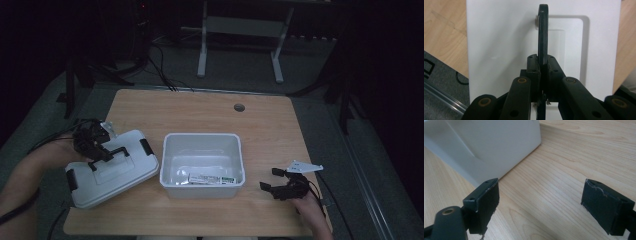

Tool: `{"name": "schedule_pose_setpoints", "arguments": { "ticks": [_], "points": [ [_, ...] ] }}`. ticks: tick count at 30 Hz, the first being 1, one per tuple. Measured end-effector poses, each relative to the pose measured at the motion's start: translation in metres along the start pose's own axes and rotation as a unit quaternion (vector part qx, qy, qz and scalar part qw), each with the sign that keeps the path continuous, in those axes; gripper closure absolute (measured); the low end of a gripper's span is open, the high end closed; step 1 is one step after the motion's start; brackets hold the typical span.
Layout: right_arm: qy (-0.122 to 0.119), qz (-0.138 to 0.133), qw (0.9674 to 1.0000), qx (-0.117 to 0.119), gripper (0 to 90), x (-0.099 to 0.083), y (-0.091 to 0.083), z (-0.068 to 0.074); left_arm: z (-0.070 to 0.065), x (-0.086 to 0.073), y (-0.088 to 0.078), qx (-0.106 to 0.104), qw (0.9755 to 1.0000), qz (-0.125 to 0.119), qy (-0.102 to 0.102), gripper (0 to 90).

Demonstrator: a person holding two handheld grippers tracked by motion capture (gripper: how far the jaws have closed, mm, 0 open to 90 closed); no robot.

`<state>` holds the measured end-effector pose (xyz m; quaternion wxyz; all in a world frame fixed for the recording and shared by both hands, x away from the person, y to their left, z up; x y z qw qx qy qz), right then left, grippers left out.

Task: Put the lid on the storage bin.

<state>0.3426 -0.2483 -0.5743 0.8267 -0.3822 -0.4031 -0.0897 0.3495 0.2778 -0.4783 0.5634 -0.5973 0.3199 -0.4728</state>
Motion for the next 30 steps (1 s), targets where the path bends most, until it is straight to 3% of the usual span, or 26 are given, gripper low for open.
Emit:
{"name": "schedule_pose_setpoints", "arguments": {
  "ticks": [15, 22, 28, 30],
  "points": [
    [-0.001, 0.002, 1.0000, 0.009, 14.6, -0.001, -0.002, 0.002, -0.001, 0.010, -0.053, 0.019, 0.9994, -0.025, 0.013, 83.4],
    [0.000, 0.003, 1.0000, 0.008, 14.5, -0.002, -0.002, 0.003, -0.004, 0.028, -0.075, 0.025, 0.9980, -0.048, 0.031, 83.4],
    [0.001, 0.004, 1.0000, 0.008, 14.6, -0.002, -0.002, 0.003, -0.007, 0.044, -0.075, 0.022, 0.9972, -0.055, 0.045, 83.3],
    [0.000, 0.004, 1.0000, 0.008, 14.5, -0.002, -0.002, 0.003, -0.011, 0.056, -0.072, 0.018, 0.9967, -0.053, 0.059, 83.3]
  ]
}}
Point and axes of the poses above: each handheld gripper's, and its own axes: y roughly forward along the jaws, x roughly out of its top, z roughly to its left, the point moved 8 cm from there along y, roughly forward along the jaws, and after that the axes turned 13 degrees about y, right-handed, at the moved point
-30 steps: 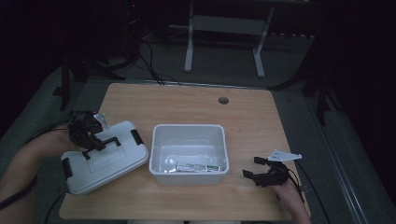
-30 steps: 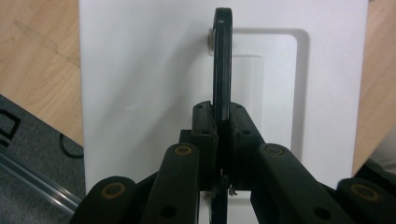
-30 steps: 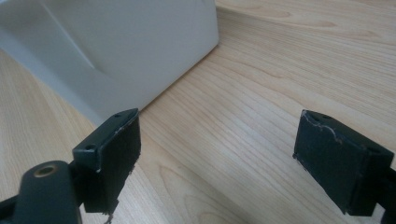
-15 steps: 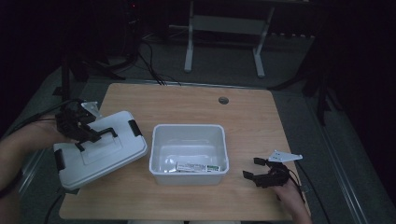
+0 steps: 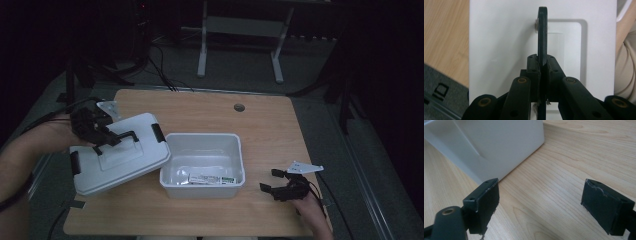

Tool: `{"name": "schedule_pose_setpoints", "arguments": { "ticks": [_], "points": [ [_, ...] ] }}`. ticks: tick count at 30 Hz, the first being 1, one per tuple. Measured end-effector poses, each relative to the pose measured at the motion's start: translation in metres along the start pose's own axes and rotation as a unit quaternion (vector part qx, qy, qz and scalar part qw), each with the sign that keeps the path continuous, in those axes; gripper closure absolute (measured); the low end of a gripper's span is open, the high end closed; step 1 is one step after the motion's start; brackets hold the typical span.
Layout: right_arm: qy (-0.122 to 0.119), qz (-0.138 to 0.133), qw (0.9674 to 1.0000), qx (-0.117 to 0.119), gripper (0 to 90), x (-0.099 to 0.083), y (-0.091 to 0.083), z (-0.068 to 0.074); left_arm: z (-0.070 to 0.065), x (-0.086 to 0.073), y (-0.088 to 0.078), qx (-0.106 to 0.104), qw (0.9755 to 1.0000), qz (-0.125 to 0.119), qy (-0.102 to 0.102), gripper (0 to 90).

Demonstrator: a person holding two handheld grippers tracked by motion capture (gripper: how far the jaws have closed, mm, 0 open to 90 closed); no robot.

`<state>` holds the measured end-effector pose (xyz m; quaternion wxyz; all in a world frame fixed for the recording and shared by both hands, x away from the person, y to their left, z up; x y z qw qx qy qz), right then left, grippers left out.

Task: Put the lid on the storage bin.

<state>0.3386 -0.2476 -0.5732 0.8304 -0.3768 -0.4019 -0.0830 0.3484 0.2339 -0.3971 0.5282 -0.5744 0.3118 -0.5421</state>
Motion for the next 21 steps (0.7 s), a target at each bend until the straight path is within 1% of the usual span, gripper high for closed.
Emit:
{"name": "schedule_pose_setpoints", "arguments": {
  "ticks": [1, 2, 3, 4, 7, 10, 13, 14, 15, 17, 18, 19, 21],
  "points": [
    [0.000, 0.000, 1.0000, 0.000, 14.5, 0.000, 0.000, 0.000, 0.000, 0.003, 0.001, 0.000, 1.0000, -0.001, 0.004, 83.3],
    [0.000, 0.000, 1.0000, 0.000, 14.5, 0.000, 0.000, 0.000, 0.000, 0.003, 0.001, 0.000, 1.0000, -0.001, 0.004, 83.3],
    [0.000, 0.000, 1.0000, 0.001, 14.6, 0.000, 0.000, 0.000, -0.002, 0.013, 0.004, -0.005, 0.9999, -0.004, 0.009, 83.3],
    [-0.003, 0.000, 1.0000, 0.001, 14.6, 0.000, 0.001, 0.000, -0.003, 0.018, 0.005, -0.006, 0.9999, -0.009, 0.013, 83.3],
    [-0.009, 0.002, 1.0000, 0.002, 14.6, -0.001, 0.002, 0.001, -0.004, 0.029, 0.012, -0.012, 0.9996, -0.015, 0.022, 83.3],
    [-0.009, 0.003, 0.9999, 0.003, 14.6, -0.001, 0.002, 0.002, -0.007, 0.043, 0.020, -0.019, 0.9989, -0.015, 0.040, 83.3],
    [-0.010, 0.004, 0.9999, 0.003, 14.6, -0.001, 0.002, 0.002, -0.008, 0.054, 0.025, -0.022, 0.9984, -0.017, 0.048, 83.3],
    [-0.009, 0.004, 0.9999, 0.003, 14.6, -0.002, 0.002, 0.001, -0.009, 0.058, 0.026, -0.023, 0.9982, -0.018, 0.053, 83.3],
    [-0.008, 0.004, 1.0000, 0.004, 14.6, -0.002, 0.002, 0.001, -0.009, 0.061, 0.027, -0.024, 0.9981, -0.021, 0.053, 83.3],
    [-0.006, 0.006, 1.0000, 0.003, 14.6, -0.003, 0.002, 0.001, -0.010, 0.068, 0.029, -0.027, 0.9977, -0.017, 0.059, 83.3],
    [-0.006, 0.005, 1.0000, 0.003, 14.6, -0.003, 0.002, 0.001, -0.010, 0.070, 0.031, -0.028, 0.9977, -0.017, 0.059, 83.2],
    [-0.007, 0.004, 1.0000, 0.003, 14.6, -0.003, 0.002, 0.001, -0.010, 0.073, 0.032, -0.027, 0.9978, -0.016, 0.059, 83.3],
    [-0.010, 0.007, 0.9999, 0.002, 14.6, -0.004, 0.003, 0.001, -0.012, 0.079, 0.035, -0.031, 0.9973, -0.018, 0.064, 83.3]
  ]
}}
Point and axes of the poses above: each handheld gripper's, and its own axes: y roughly forward along the jaws, x roughly out of its top, z roughly to its left, the point moved 8 cm from there along y, roughly forward along the jaws, and after that the axes turned 13 degrees about y, right-handed, at the moved point
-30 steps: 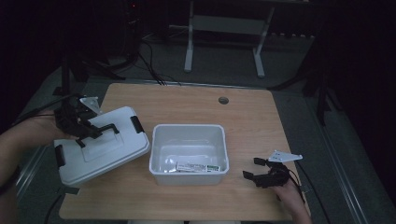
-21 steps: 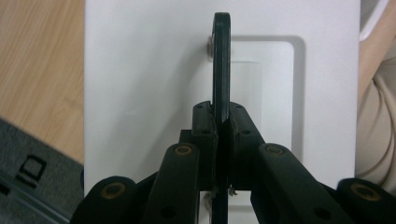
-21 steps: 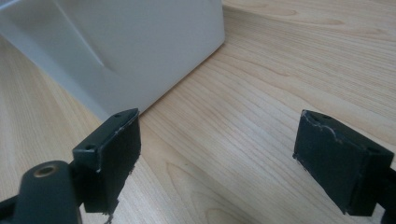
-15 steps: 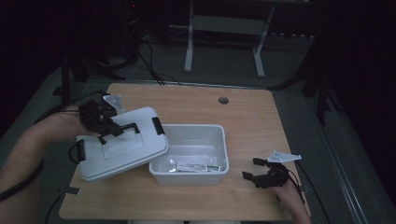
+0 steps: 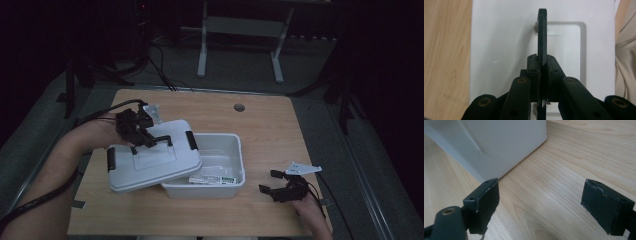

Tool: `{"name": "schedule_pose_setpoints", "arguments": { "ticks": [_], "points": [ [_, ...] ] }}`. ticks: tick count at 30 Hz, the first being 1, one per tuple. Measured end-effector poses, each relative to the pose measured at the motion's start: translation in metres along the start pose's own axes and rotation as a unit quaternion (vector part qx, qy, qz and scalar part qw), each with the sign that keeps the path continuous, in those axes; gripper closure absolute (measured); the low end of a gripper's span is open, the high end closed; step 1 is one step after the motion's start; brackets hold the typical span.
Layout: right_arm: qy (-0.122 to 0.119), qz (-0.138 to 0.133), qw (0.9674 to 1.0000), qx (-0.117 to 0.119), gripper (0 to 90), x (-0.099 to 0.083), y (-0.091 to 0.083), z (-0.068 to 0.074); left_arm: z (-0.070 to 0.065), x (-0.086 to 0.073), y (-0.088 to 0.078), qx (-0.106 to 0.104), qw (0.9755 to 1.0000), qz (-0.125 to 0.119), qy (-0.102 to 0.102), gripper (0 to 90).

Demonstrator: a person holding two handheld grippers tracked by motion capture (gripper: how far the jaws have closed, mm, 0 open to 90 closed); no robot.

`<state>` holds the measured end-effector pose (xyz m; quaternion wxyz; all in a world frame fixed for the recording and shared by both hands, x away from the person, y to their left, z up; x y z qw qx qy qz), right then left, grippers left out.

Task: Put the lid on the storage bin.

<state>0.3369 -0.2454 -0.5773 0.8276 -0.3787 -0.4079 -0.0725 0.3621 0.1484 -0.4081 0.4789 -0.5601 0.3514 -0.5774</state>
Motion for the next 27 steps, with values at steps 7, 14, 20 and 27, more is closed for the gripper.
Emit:
{"name": "schedule_pose_setpoints", "arguments": {
  "ticks": [7, 14, 20, 27],
  "points": [
    [0.003, 0.000, 1.0000, 0.003, 14.6, 0.000, 0.000, 0.000, -0.002, 0.025, 0.008, -0.003, 0.9997, -0.005, 0.024, 83.3],
    [0.004, 0.000, 1.0000, 0.004, 14.6, -0.001, -0.001, 0.000, -0.003, 0.044, 0.016, -0.008, 0.9990, -0.004, 0.044, 83.3],
    [0.004, -0.001, 1.0000, 0.004, 14.6, -0.001, -0.002, 0.000, -0.005, 0.063, 0.021, -0.014, 0.9980, -0.010, 0.060, 83.3],
    [0.002, -0.002, 1.0000, 0.007, 14.6, -0.001, -0.002, 0.002, -0.008, 0.086, 0.030, -0.020, 0.9960, -0.012, 0.086, 83.3]
  ]
}}
Point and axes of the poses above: each handheld gripper's, and its own axes: y roughly forward along the jaws, x roughly out of its top, z roughly to its left, the point moved 8 cm from there along y, roughly forward along the jaws, and after that the axes turned 13 degrees about y, right-handed, at the moved point
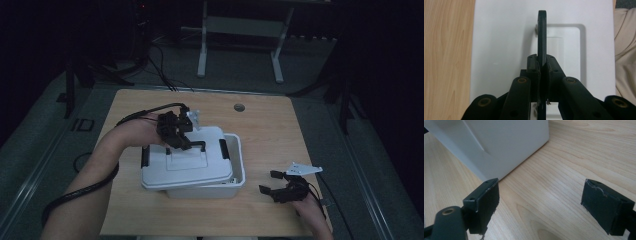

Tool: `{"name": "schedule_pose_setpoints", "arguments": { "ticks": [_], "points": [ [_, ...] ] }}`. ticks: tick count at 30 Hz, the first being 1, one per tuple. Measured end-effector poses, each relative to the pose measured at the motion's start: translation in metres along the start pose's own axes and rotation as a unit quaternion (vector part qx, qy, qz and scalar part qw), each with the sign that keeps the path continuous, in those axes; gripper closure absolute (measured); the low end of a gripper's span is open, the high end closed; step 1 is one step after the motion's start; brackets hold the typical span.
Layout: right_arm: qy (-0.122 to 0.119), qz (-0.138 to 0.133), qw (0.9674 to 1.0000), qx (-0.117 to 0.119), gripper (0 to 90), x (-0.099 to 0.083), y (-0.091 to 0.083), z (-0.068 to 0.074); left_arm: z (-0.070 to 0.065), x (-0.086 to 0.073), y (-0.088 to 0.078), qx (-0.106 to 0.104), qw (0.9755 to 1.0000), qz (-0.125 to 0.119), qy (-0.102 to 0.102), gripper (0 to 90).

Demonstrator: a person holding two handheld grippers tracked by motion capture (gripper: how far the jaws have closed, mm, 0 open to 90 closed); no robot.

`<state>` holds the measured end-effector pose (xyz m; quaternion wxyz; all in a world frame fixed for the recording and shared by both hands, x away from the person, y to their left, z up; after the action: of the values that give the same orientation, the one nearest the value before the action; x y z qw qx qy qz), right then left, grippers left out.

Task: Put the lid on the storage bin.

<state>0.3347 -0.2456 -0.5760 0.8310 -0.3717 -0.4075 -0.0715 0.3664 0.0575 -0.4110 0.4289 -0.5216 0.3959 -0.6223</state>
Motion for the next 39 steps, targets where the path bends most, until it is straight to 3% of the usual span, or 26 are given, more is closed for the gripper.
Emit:
{"name": "schedule_pose_setpoints", "arguments": {
  "ticks": [8, 11, 15, 27, 30, 39],
  "points": [
    [0.000, 0.001, 1.0000, 0.001, 14.6, -0.001, 0.000, 0.000, 0.005, 0.021, 0.007, 0.002, 0.9998, -0.009, 0.016, 83.3],
    [0.000, 0.000, 1.0000, 0.002, 14.6, -0.001, 0.000, 0.000, 0.006, 0.032, 0.013, -0.004, 0.9994, -0.023, 0.025, 83.3],
    [0.001, -0.001, 1.0000, 0.002, 14.6, -0.001, 0.000, -0.001, 0.007, 0.037, 0.021, -0.007, 0.9993, -0.020, 0.032, 83.3],
    [0.000, 0.002, 1.0000, 0.001, 14.6, -0.002, 0.000, -0.001, 0.010, 0.033, 0.026, -0.008, 0.9994, -0.025, 0.024, 83.2],
    [0.000, 0.002, 1.0000, 0.002, 14.6, -0.002, 0.000, -0.001, 0.007, 0.032, 0.026, -0.020, 0.9992, -0.028, 0.022, 83.1],
    [0.001, 0.005, 1.0000, 0.000, 14.6, -0.003, 0.001, -0.001, 0.010, 0.031, 0.030, -0.010, 0.9993, -0.018, 0.030, 83.1]
  ]
}}
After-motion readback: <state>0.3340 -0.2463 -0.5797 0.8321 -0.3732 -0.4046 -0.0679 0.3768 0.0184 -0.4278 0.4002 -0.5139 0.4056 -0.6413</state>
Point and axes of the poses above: each handheld gripper's, and its own axes: y roughly forward along the jaws, x roughly out of its top, z roughly to its left, the point moved 8 cm from there along y, roughly forward along the jaws, and after that the axes turned 13 degrees about y, right-handed, at the moved point
